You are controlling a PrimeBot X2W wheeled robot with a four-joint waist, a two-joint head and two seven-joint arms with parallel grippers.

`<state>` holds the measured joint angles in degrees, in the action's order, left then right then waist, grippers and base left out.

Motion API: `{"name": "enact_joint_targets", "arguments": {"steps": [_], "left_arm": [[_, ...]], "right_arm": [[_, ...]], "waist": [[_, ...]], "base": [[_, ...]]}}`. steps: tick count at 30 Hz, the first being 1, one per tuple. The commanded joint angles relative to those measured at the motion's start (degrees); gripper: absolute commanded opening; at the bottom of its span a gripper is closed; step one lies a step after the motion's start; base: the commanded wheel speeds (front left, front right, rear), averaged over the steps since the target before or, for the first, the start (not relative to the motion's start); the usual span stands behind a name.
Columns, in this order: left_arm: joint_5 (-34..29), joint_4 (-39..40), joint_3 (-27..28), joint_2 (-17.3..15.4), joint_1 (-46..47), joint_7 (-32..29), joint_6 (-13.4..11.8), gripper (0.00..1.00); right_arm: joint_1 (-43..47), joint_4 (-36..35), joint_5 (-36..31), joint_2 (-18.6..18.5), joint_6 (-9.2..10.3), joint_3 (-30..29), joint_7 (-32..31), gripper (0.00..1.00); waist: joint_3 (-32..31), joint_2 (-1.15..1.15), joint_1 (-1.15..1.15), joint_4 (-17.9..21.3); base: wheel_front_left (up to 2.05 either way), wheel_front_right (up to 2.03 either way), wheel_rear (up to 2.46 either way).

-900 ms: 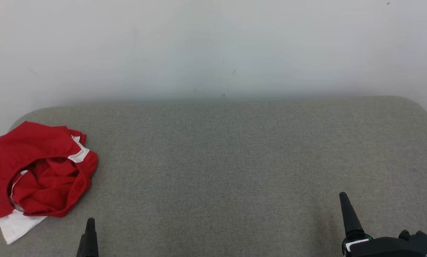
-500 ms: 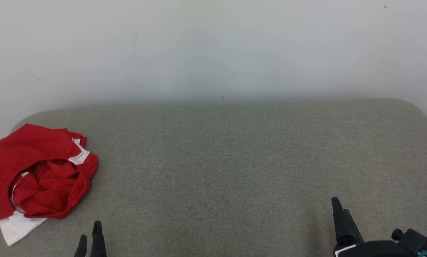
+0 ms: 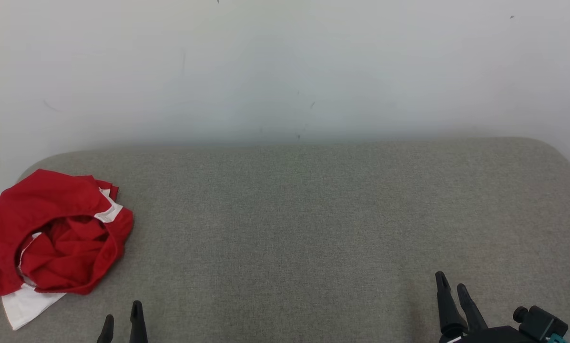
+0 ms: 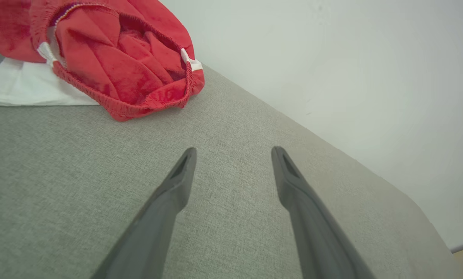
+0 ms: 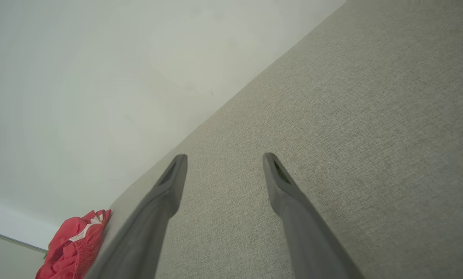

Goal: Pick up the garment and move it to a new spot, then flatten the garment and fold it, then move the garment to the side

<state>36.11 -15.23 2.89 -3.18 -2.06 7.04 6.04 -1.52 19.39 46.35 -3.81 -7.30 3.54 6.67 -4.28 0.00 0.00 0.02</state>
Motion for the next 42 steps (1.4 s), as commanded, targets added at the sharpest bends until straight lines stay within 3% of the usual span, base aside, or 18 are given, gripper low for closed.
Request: {"name": "enact_joint_targets", "arguments": {"steps": [1, 21, 42], "left_arm": [[-1.77, 0.34, 0.0, -0.46, 0.24, 0.56, 0.04, 1.0], [-15.27, -0.6, -0.28, -1.3, -0.47, 3.61, 0.37, 1.0], [-24.29, -1.65, 0.76, -1.02, -1.75, 6.14, 0.4, 1.0]], "right_arm": [[-0.16, -0.3, -1.74, -0.45, -0.21, 0.02, 0.59, 1.0], [-0.02, 1.31, -17.52, 0.17, -0.25, 0.35, 2.56, 1.0], [1.14, 2.5, -30.1, -0.17, -0.25, 1.34, 2.85, 1.0]], "waist": [[-0.07, 0.0, 0.0, 0.03], [-1.49, 0.0, 0.0, 0.5], [-2.77, 0.0, 0.0, 0.68]], "base": [[0.0, 0.0, 0.0], [0.0, 0.0, 0.0], [0.0, 0.0, 0.0]]}}
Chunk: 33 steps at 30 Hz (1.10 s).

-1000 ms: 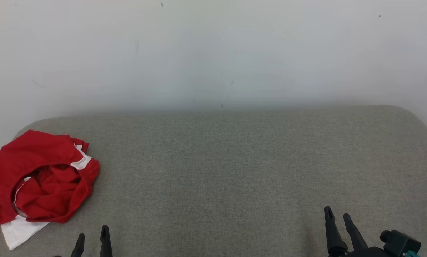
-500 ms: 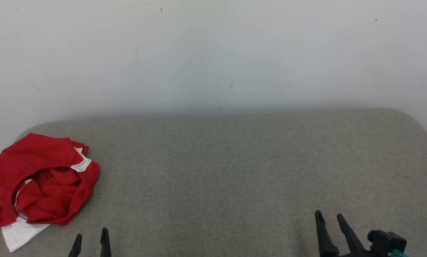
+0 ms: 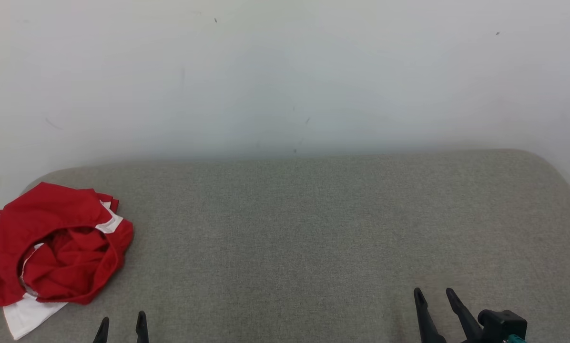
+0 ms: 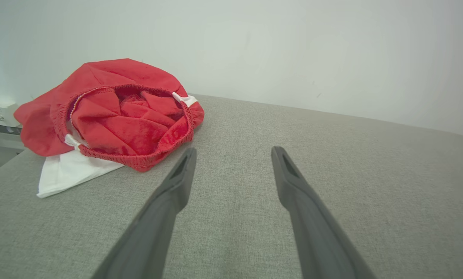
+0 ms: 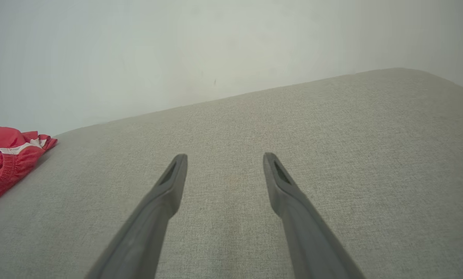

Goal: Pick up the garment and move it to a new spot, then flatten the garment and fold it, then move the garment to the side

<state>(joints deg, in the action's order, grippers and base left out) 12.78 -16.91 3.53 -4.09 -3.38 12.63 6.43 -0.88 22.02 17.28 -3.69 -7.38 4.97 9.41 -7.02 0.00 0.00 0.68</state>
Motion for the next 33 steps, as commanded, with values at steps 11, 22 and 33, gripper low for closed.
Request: {"name": "enact_joint_targets", "arguments": {"steps": [11, 22, 33], "left_arm": [[-5.43, -0.99, 0.66, -0.27, -0.08, 1.64, 0.52, 1.0], [-9.06, -1.36, 1.06, -0.13, -0.11, 2.61, 0.82, 1.0], [-8.35, -1.52, 1.53, 0.15, 0.42, 2.61, 1.07, 1.0]], "right_arm": [[1.13, -0.78, -9.57, 0.39, -0.18, -1.68, 0.6, 1.0], [1.64, -1.12, -14.54, 0.7, -0.2, -1.32, 1.22, 1.0], [1.59, -0.95, -13.48, 0.8, -0.2, -1.1, 1.34, 1.0]], "waist": [[-0.55, 0.0, 0.0, -0.04], [-0.87, 0.0, 0.0, 0.03], [-0.74, 0.0, 0.0, -0.13]], "base": [[0.0, 0.0, 0.0], [0.0, 0.0, 0.0], [0.0, 0.0, 0.0]]}}
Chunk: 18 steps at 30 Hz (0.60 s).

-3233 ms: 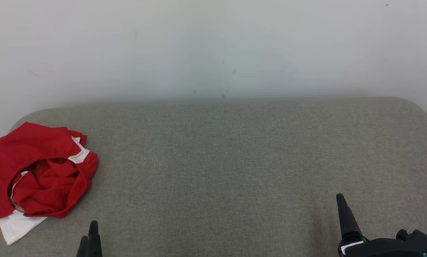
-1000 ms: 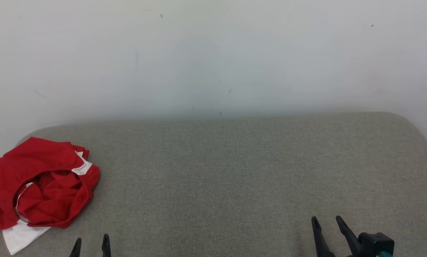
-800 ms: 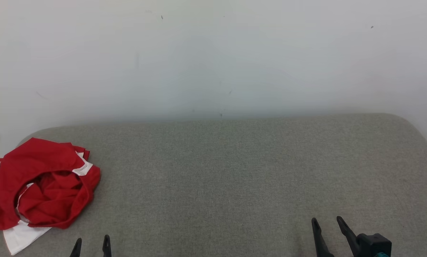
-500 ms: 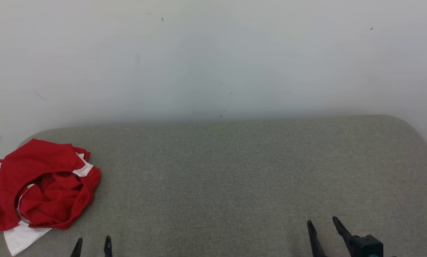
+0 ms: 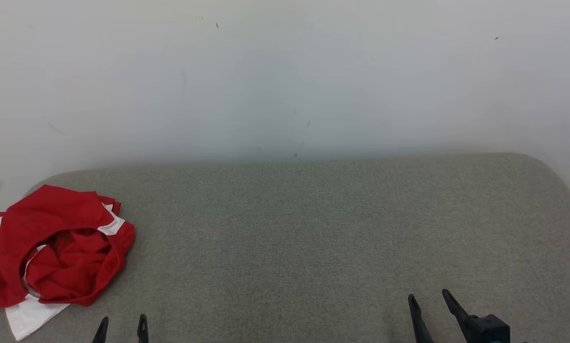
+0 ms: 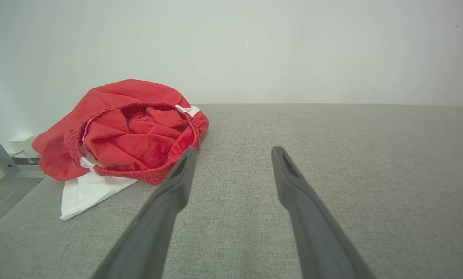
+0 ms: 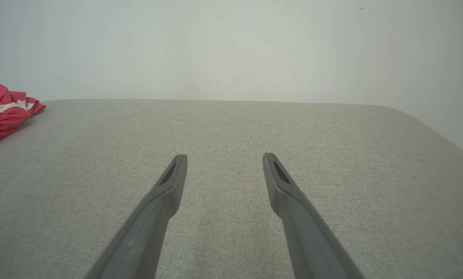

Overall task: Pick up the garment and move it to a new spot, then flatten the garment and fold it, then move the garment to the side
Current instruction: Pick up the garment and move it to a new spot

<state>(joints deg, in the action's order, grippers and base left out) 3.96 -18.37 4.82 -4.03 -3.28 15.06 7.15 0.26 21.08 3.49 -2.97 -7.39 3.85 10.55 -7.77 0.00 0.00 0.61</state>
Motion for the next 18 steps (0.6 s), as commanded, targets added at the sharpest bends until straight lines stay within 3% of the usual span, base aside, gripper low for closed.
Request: {"name": "enact_joint_targets", "arguments": {"steps": [1, 10, 18], "left_arm": [[0.53, -0.06, 0.25, 0.12, 0.34, 0.18, 0.37, 1.0], [0.8, -0.26, 0.53, 0.39, 0.67, 0.18, 0.25, 1.0], [0.86, 0.06, 1.15, 0.67, 0.09, 0.18, 0.12, 1.0]], "right_arm": [[0.43, 0.04, 0.41, 0.09, -0.19, 0.03, 0.24, 1.0], [0.66, 0.29, 1.0, 0.11, -0.19, -0.07, 0.54, 1.0], [1.09, 0.09, 2.23, 0.1, -0.19, 0.65, 0.81, 1.0]], "waist": [[0.01, 0.0, 0.0, -0.1], [0.02, 0.0, 0.0, -1.73], [-0.2, 0.0, 0.0, -7.23]], "base": [[0.0, 0.0, 0.0], [0.0, 0.0, 0.0], [0.0, 0.0, 0.0]]}}
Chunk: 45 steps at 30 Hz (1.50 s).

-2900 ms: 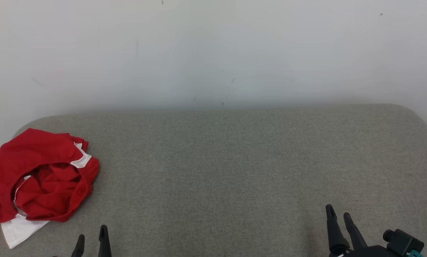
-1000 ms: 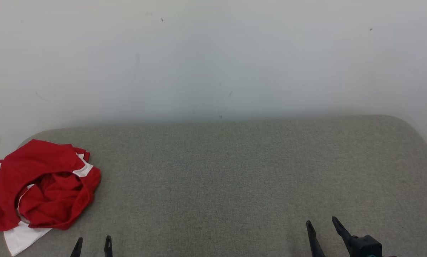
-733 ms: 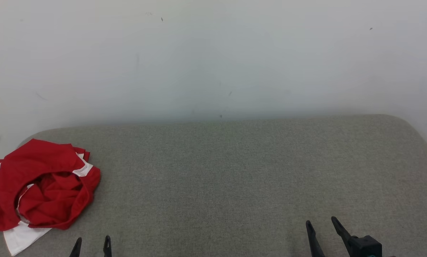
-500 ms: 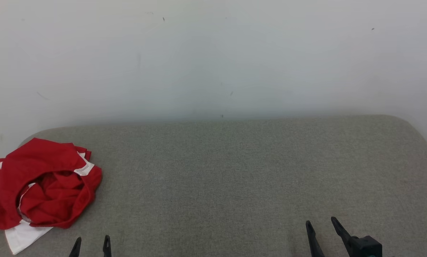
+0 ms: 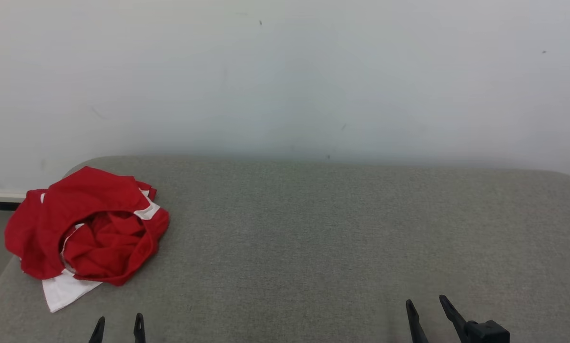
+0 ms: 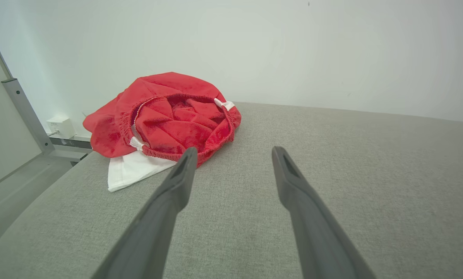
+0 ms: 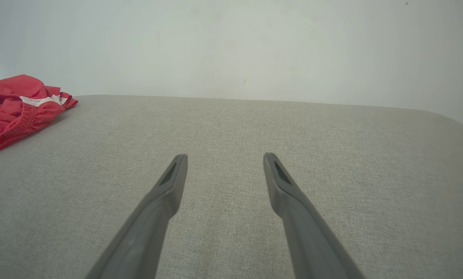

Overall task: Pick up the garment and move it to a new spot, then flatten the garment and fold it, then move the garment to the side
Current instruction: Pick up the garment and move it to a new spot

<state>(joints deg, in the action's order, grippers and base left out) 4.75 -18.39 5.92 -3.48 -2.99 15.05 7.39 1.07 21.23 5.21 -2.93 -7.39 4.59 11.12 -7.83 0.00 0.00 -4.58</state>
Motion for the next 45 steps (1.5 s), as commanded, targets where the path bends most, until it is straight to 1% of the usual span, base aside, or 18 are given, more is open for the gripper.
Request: {"name": "enact_joint_targets", "arguments": {"steps": [1, 14, 19, 29, 45], "left_arm": [[0.0, 0.17, 0.2, 0.16, -0.54, 0.2, -0.2, 1.0], [-0.72, 1.19, 1.89, -0.6, -2.4, 0.19, -0.35, 1.0], [-0.17, 1.96, 3.34, -1.01, -3.16, 0.2, -0.69, 1.0], [0.88, 5.32, 6.37, -0.18, -5.26, 0.19, -2.2, 1.0], [2.42, 7.34, 6.79, 0.56, -6.56, 0.19, -3.77, 1.0]], "right_arm": [[0.3, 0.01, 0.61, 0.07, -0.19, 0.17, 0.24, 1.0], [-0.23, 1.83, 3.29, 0.07, -0.18, 2.78, 1.72, 1.0], [-1.53, 2.79, 3.89, 0.08, -0.18, 4.91, 2.38, 1.0], [-5.81, 4.99, 4.43, 0.03, -0.13, 8.9, 2.63, 1.0], [-8.97, 8.53, 4.83, 0.04, -0.13, 10.72, 3.57, 1.0]], "waist": [[-0.21, 0.0, 0.0, -2.85], [-0.61, 0.0, 0.0, -15.05], [-0.01, 0.0, 0.0, -19.11], [2.39, 0.0, 0.0, -21.61], [3.41, 0.0, 0.0, -22.47]], "base": [[0.0, 0.0, 0.0], [0.0, 0.0, 0.0], [0.0, 0.0, 0.0], [0.0, 0.0, 0.0], [0.0, 0.0, 0.0]]}}
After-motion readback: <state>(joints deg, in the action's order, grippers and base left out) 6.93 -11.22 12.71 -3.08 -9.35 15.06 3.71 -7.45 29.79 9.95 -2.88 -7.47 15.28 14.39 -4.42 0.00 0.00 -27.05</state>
